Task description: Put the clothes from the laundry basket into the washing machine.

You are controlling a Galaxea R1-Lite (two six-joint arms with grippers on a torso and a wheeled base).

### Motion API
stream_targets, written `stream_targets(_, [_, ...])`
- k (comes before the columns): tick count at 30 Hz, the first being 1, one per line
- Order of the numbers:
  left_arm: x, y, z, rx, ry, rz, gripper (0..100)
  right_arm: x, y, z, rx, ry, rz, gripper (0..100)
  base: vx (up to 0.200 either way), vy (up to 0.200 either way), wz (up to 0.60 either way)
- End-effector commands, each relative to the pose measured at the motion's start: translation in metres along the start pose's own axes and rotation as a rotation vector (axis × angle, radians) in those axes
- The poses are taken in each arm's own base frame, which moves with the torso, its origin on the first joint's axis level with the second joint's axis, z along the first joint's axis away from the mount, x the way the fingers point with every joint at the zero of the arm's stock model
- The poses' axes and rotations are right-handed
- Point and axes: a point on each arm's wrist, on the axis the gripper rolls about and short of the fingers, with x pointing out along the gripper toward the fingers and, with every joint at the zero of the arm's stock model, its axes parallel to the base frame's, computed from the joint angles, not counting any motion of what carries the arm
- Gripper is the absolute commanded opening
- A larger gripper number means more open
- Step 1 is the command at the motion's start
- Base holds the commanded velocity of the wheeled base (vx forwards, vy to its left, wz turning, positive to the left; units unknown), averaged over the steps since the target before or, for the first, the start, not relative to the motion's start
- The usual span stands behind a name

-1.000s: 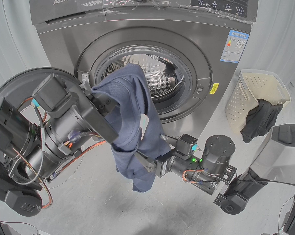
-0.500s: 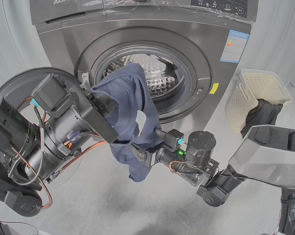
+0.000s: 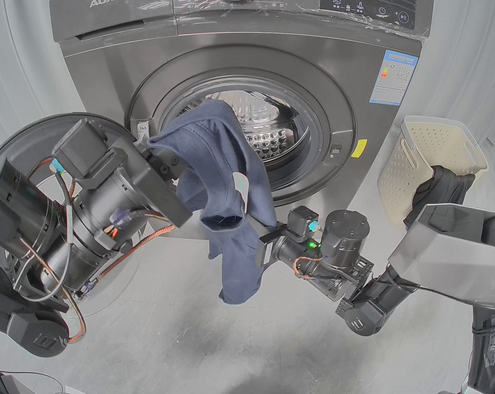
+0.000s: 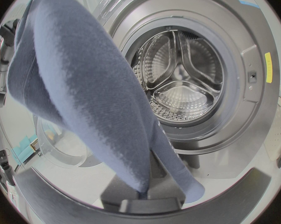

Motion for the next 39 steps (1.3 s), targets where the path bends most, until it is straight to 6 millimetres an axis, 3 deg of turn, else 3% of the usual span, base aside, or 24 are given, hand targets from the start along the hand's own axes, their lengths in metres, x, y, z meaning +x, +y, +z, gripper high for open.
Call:
stream_targets(1, [-0.003,0.024,-0.004,0.032,0.026,0.088,0,-0.025,-0.015,0.031,0.002,-0.038,-0.039,0,0.000,0.000,0.00])
stream_targets(9, [-0.013,0.038,-0.033,0.026,0.138,0.148,0,-0.082,-0.026,0.062,0.049,-0.073,-0.119,0,0.000,0.000,0.00])
stream_targets(13, [-0.025,0.037,-0.047,0.013,0.206,0.158,0,-0.099,-0.024,0.076,0.101,-0.128,-0.115,0,0.000,0.000,0.00])
stream_targets(19, [-0.035,0.038,-0.057,0.002,0.264,0.174,0,-0.100,-0.021,0.088,0.101,-0.174,-0.128,0,0.000,0.000,0.00])
stream_targets(28, [-0.056,0.042,-0.097,0.041,0.449,0.186,0,-0.108,-0.018,0.101,0.106,-0.213,-0.117,0,0.000,0.000,0.00])
stream_targets(39, [-0.057,0.044,-0.097,0.058,0.451,0.193,0,-0.109,-0.017,0.096,0.113,-0.194,-0.115,0,0.000,0.000,0.00])
